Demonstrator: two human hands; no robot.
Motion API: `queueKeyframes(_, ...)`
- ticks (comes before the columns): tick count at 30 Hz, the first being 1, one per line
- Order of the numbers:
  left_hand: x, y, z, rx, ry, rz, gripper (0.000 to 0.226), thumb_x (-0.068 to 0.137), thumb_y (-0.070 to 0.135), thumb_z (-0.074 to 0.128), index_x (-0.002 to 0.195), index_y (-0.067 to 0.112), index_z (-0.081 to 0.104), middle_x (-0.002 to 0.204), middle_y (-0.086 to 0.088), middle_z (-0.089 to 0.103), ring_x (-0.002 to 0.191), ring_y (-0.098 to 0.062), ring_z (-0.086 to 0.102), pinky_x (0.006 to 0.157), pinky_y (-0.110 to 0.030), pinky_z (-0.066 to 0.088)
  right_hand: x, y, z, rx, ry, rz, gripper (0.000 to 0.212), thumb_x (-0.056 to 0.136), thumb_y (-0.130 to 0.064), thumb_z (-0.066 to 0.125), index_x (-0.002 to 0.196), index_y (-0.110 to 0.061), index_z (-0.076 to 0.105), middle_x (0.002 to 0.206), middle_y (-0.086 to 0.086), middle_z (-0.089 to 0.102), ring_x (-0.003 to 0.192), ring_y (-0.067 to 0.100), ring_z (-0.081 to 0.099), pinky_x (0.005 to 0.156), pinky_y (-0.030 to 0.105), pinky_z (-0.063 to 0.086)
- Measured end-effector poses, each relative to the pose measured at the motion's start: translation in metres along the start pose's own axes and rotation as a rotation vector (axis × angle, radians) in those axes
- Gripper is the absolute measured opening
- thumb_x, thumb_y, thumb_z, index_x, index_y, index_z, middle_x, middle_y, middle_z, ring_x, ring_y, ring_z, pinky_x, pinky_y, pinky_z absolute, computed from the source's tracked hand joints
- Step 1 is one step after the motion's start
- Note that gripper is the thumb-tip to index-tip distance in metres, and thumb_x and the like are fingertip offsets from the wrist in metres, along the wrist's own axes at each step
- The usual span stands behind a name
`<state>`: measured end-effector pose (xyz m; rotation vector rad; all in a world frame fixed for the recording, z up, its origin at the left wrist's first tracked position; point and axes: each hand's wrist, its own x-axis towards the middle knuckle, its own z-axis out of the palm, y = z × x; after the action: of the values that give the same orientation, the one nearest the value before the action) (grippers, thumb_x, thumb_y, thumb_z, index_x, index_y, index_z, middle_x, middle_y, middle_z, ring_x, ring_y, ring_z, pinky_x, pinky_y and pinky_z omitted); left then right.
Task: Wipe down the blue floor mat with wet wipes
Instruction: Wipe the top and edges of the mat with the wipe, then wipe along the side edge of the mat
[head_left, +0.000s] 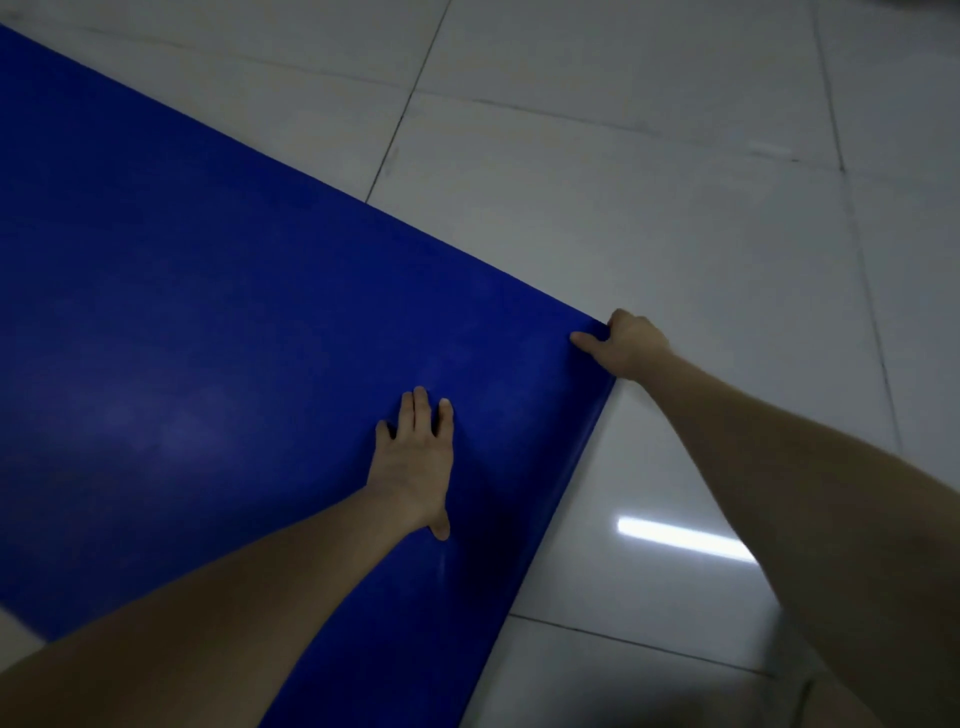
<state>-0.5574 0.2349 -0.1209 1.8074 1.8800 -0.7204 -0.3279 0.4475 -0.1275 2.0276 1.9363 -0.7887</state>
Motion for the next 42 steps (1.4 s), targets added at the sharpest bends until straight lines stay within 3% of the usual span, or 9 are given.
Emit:
queueKeyframes(7,0.0,-0.007,0.004,-0.07,0.007,0.008,0.165,0.055,0.056,0.094,0.155,0.01,-0.029,0.16,-0.021,-0.033,0.152,-0.037,-0.023,0.125,-0.057,0.006,-0.022,-0.018,-0.051,0.16,-0.004,-0.115,0.064,0.079,-0.073,0.066,0.081,-0.009,0.061,0.078,0.004,0.065,0.075,0.023,0.063,0.062,0.032,0.049)
queueKeyframes(13,-0.039,-0.017,-0.01,-0.21,0.056,0.046,0.143,0.07,0.072,0.077,0.16,0.015,-0.019,0.166,-0.015,-0.022,0.156,-0.031,-0.01,0.127,-0.05,0.006,-0.096,-0.053,-0.096,0.316,-0.18,-0.174,0.055,0.087,-0.054,0.072,0.097,-0.001,0.062,0.079,0.008,0.057,0.057,0.019,0.046,0.047,0.026,0.031)
queueKeyframes(17,-0.094,-0.007,-0.053,-0.487,0.345,0.057,0.108,0.078,0.085,0.052,0.16,0.022,0.019,0.159,-0.005,0.027,0.144,-0.027,0.032,0.119,-0.045,0.031,-0.158,-0.075,-0.129,0.309,-0.182,-0.185,0.046,0.09,-0.046,0.07,0.097,-0.004,0.053,0.073,0.009,0.052,0.053,0.019,0.041,0.047,0.026,0.029)
queueKeyframes(22,-0.182,0.052,-0.103,-0.721,0.664,-0.009,0.12,0.075,0.092,0.047,0.162,0.018,0.008,0.166,-0.005,0.016,0.151,-0.024,0.021,0.123,-0.047,0.025,-0.247,-0.119,-0.179,0.444,-0.105,-0.27,0.039,0.092,-0.032,0.071,0.107,-0.003,0.05,0.082,0.009,0.053,0.062,0.018,0.047,0.041,0.022,0.036)
queueKeyframes(25,-0.22,0.084,-0.121,-0.699,0.714,-0.182,0.13,0.077,0.077,0.065,0.161,0.017,-0.015,0.169,-0.011,-0.001,0.155,-0.028,0.007,0.126,-0.049,0.015,-0.294,-0.149,-0.21,0.56,-0.011,-0.372,0.027,0.089,-0.019,0.074,0.089,-0.003,0.051,0.097,0.017,0.062,0.081,0.025,0.061,0.068,0.033,0.055)
queueKeyframes(29,-0.26,0.072,-0.139,-0.528,0.881,-0.282,0.114,0.086,0.021,0.07,0.16,0.022,-0.017,0.166,-0.016,0.012,0.152,-0.031,0.02,0.121,-0.048,0.027,-0.354,-0.163,-0.242,0.744,0.093,-0.448,0.024,0.088,-0.009,0.073,0.084,-0.004,0.05,0.091,0.015,0.059,0.077,0.024,0.059,0.066,0.034,0.049)
queueKeyframes(34,-0.315,0.049,-0.184,-0.449,0.948,-0.123,0.103,0.086,0.007,0.065,0.162,0.027,-0.002,0.151,-0.009,0.04,0.128,-0.026,0.047,0.092,-0.039,0.051,-0.402,-0.149,-0.281,0.885,0.173,-0.451,0.027,0.091,-0.007,0.069,0.077,-0.007,0.047,0.08,0.011,0.055,0.064,0.02,0.053,0.049,0.027,0.04)
queueKeyframes(38,-0.354,0.022,-0.239,-0.352,0.939,-0.05,0.086,0.095,0.02,0.057,0.161,0.04,0.006,0.102,0.001,0.057,0.09,-0.022,0.059,0.063,-0.032,0.041,-0.42,-0.12,-0.315,1.011,0.205,-0.377,0.018,0.094,-0.013,0.068,0.09,-0.007,0.052,0.086,0.008,0.053,0.066,0.017,0.048,0.05,0.027,0.038)
queueKeyframes(42,-0.396,0.026,-0.283,-0.253,0.985,0.035,0.066,0.097,0.025,0.052,0.157,0.033,0.025,0.097,-0.004,0.062,0.073,-0.019,0.051,0.063,-0.033,0.041,-0.445,-0.08,-0.344,1.063,0.265,-0.321,0.021,0.095,-0.02,0.064,0.107,-0.008,0.052,0.082,0.008,0.051,0.06,0.016,0.044,0.049,0.026,0.036)
